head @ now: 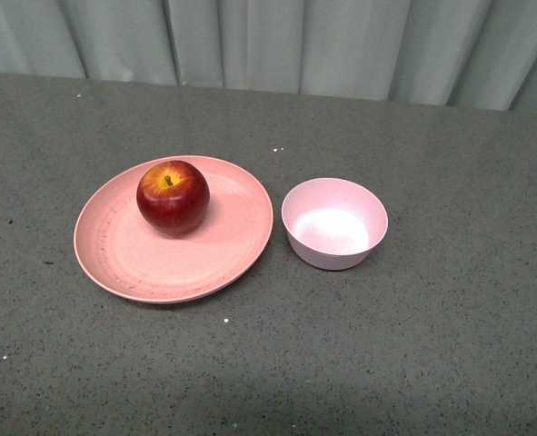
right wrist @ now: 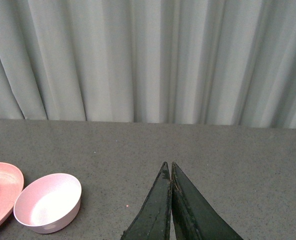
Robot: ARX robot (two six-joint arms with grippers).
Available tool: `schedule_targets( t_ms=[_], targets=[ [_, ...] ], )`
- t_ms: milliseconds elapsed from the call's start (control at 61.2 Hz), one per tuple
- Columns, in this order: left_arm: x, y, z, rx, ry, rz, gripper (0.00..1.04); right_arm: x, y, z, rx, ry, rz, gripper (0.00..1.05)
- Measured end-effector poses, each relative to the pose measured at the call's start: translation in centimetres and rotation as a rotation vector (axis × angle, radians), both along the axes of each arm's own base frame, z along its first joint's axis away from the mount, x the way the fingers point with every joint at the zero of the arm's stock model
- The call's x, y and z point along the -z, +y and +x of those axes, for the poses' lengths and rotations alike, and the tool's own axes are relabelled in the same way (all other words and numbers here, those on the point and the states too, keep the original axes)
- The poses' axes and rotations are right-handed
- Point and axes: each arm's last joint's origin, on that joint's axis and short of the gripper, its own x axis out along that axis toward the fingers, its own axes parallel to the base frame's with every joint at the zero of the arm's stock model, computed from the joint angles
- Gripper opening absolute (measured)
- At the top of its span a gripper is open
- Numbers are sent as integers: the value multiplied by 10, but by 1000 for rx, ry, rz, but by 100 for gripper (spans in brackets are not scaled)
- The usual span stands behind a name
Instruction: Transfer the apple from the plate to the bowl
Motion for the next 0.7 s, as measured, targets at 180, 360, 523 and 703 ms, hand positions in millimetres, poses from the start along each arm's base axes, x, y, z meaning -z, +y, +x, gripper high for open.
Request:
schedule_targets(
  t_ms=[180, 360, 523, 703],
  targets=[
    [0, 0, 0, 0, 0, 0, 98, 0, 0, -4, 0, -1, 0, 1],
    [0, 0, 0, 0, 0, 0, 98, 0, 0, -8, 0, -1, 0, 1],
    [0, 0, 0, 0, 0, 0, 98, 0, 0, -10, 0, -1, 0, 1],
    [0, 0, 0, -1, 0, 0, 98, 3, 0, -21, -3, 3, 0, 1]
  ],
)
